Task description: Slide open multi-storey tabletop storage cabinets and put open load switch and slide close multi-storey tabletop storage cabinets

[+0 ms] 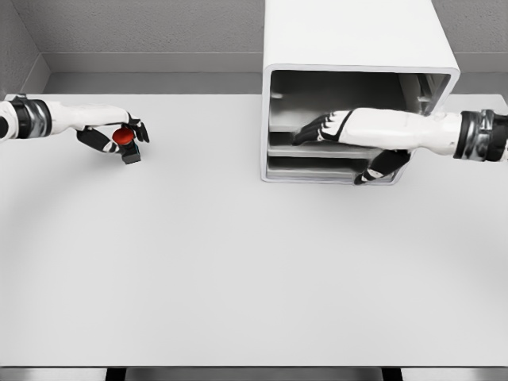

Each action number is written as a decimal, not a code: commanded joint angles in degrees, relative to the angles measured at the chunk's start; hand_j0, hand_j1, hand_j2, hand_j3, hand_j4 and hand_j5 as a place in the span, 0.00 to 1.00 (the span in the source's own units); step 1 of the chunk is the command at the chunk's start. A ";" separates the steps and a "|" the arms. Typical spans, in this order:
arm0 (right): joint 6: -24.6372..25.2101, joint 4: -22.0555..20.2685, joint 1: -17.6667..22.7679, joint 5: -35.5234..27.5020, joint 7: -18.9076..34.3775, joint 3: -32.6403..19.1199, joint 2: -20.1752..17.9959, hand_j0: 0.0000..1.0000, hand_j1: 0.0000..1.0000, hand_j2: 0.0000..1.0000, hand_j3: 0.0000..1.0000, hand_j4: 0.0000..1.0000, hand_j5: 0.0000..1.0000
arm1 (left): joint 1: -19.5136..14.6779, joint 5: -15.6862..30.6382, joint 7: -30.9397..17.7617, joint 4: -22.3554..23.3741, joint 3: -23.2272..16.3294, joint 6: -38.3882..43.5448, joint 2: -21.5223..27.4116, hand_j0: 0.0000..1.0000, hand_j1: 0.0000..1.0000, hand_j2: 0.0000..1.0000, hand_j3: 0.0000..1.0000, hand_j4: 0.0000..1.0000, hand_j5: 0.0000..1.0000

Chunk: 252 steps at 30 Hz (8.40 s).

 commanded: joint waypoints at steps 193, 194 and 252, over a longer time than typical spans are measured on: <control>-0.12 -7.02 -8.17 -6.03 -15.75 25.58 -16.21 1.00 1.00 1.00 1.00 1.00 1.00 | -7.21 14.90 0.75 -54.53 -5.90 -0.26 21.32 0.39 0.39 0.39 0.39 0.39 0.39; -0.12 -7.55 -8.17 -6.03 -15.75 25.58 -16.21 1.00 1.00 1.00 1.00 1.00 1.00 | -7.29 14.90 0.75 -54.88 -5.90 -0.26 21.32 0.39 0.39 0.39 0.39 0.39 0.39; -0.12 -9.93 -8.17 -6.21 -20.67 22.50 -24.91 1.00 1.00 1.00 1.00 1.00 1.00 | -14.76 15.61 1.10 -51.72 -6.34 -0.26 11.39 0.39 0.39 0.39 0.39 0.39 0.39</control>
